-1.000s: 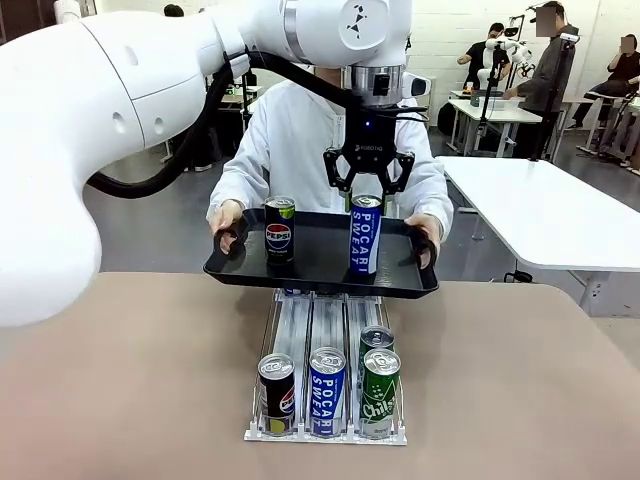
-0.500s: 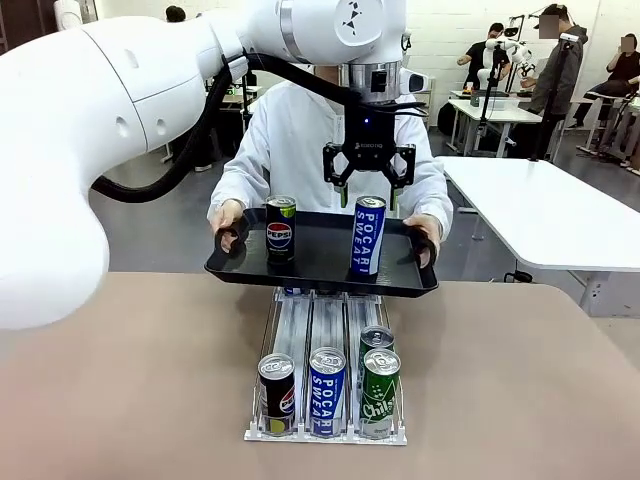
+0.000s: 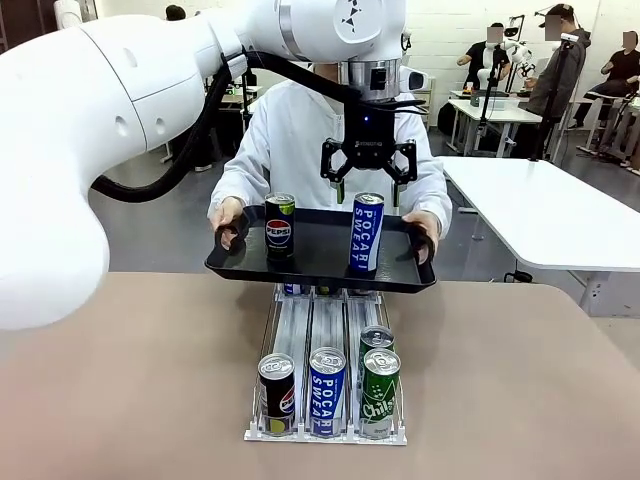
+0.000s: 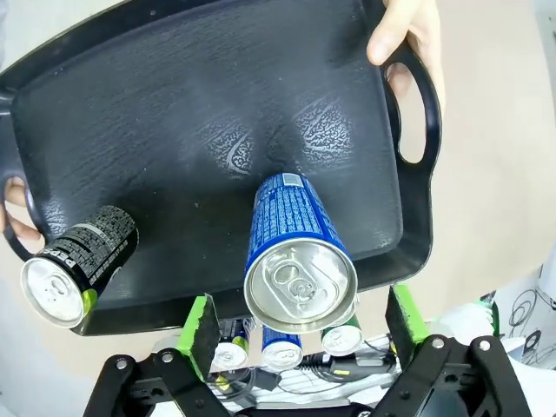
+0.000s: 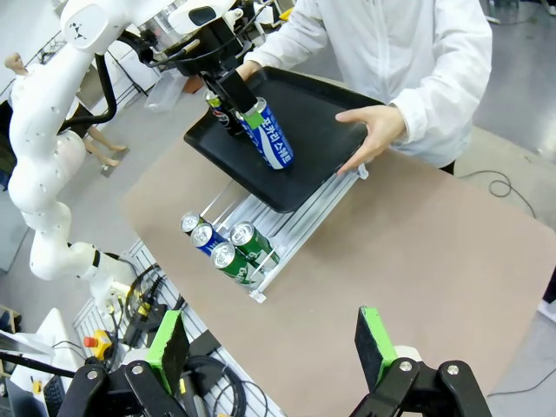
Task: Retrieve and hand over the desired beverage to the person.
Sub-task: Place the picked can on the Handle tray extended by the person.
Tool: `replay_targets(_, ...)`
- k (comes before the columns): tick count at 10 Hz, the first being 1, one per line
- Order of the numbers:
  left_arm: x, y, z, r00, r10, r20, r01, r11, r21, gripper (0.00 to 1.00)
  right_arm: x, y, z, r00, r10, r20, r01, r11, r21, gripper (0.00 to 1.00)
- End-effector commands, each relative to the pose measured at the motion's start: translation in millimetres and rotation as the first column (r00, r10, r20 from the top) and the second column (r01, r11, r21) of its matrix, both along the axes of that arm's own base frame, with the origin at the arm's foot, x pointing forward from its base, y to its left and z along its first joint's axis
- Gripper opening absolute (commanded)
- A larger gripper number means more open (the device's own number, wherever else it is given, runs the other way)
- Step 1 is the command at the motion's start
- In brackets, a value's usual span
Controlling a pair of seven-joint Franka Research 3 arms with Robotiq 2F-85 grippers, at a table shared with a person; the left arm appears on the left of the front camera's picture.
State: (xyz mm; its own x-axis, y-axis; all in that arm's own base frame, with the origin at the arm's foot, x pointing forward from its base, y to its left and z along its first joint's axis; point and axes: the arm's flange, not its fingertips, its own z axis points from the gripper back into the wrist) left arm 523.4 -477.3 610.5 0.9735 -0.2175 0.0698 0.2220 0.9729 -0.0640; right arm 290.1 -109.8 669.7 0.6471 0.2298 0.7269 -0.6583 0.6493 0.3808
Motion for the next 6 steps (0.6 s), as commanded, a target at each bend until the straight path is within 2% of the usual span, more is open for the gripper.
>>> replay_targets(1,4,-15,34,0.999,-0.036,0.002,0.036,0.999,-0.011,1.00,2,1,0,1.000,0.019,0.021,-0.020,0.999,0.032,1.00)
replay_targets(3,-79,44,56,0.977,-0.163,0.135,0.163,0.987,0.010,1.00,2,1,0,1.000,0.019,0.021,-0.020,0.999,0.032,1.00)
replay_targets(5,-150,116,55,0.940,-0.291,0.179,0.300,0.954,-0.022,1.00,2,1,0,1.000,0.019,0.021,-0.020,0.999,0.032,1.00)
replay_targets(6,-185,150,49,0.913,-0.338,0.228,0.354,0.934,-0.036,1.00,2,1,0,1.000,0.019,0.021,-0.020,0.999,0.032,1.00)
